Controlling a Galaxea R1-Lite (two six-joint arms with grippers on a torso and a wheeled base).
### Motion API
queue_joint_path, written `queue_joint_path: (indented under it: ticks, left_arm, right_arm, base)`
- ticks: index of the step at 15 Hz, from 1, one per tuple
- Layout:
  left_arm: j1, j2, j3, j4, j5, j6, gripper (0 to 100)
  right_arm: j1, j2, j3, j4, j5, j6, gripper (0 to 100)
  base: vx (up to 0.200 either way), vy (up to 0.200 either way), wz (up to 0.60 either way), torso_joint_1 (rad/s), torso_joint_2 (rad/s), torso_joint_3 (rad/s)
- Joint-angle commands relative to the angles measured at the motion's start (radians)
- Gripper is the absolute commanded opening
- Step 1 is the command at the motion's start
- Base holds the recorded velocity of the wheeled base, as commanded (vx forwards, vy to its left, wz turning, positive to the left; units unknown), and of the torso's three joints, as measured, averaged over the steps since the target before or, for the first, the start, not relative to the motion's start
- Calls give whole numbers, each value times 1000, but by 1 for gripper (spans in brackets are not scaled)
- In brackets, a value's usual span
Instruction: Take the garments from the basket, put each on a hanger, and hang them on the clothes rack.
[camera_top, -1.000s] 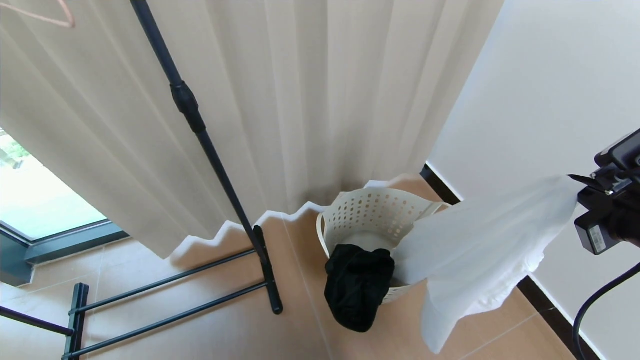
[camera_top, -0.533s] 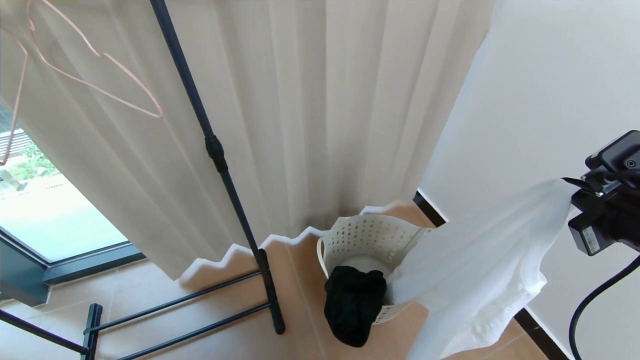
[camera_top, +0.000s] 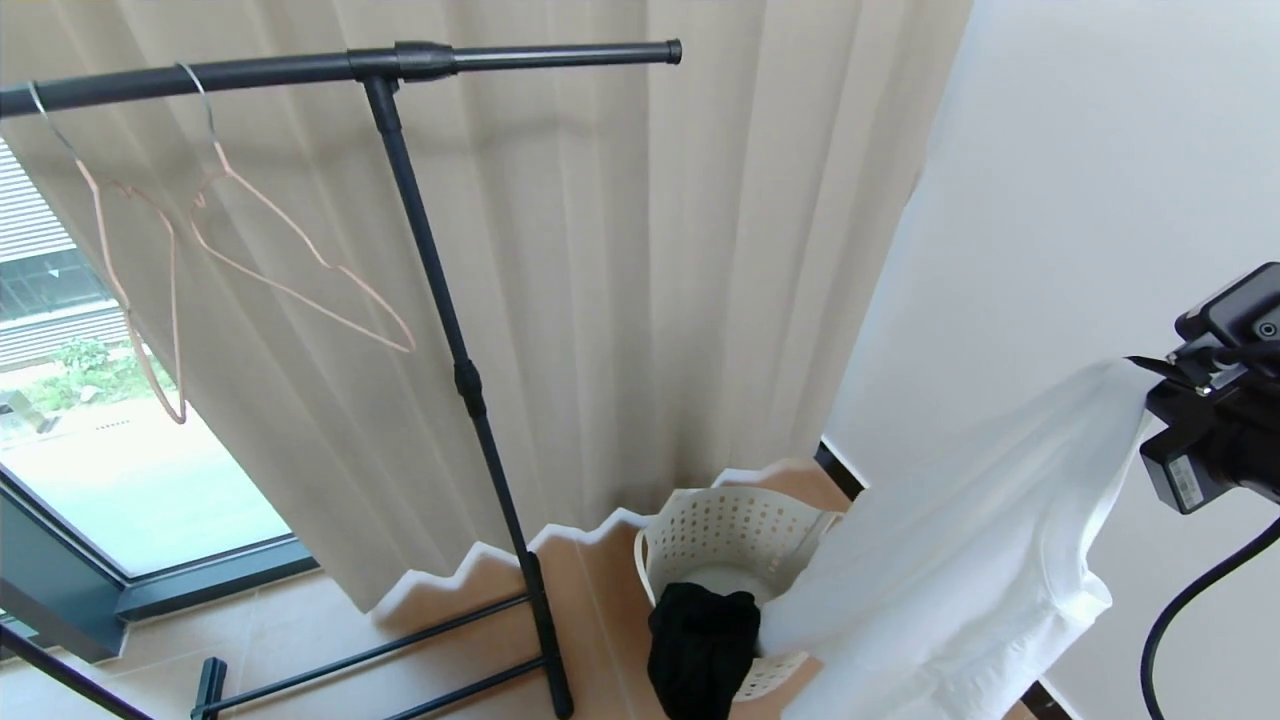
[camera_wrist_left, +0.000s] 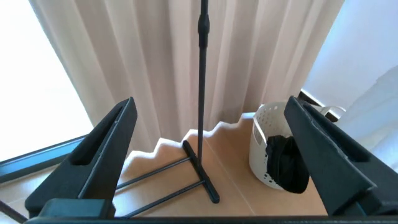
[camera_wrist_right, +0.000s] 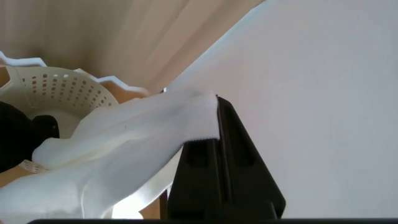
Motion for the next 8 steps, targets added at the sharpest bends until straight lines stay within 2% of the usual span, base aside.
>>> queue_joint_path:
  ticks: [1, 3, 8]
  left_arm:
    - [0, -1, 0, -1, 0, 2, 100]
    - [0, -1, 0, -2, 0, 2, 100]
    - [0, -1, 0, -4, 0, 2, 100]
  right_arm:
    - [0, 3, 0, 0, 0, -1, 0]
    - [0, 3, 2, 1, 0, -1, 0]
    - [0, 1, 7, 1, 0, -1, 0]
  base:
    - [0, 0, 0, 222, -559, -129]
    - [0, 0, 0, 224, -571, -185]
    - [0, 0, 0, 253, -586, -322]
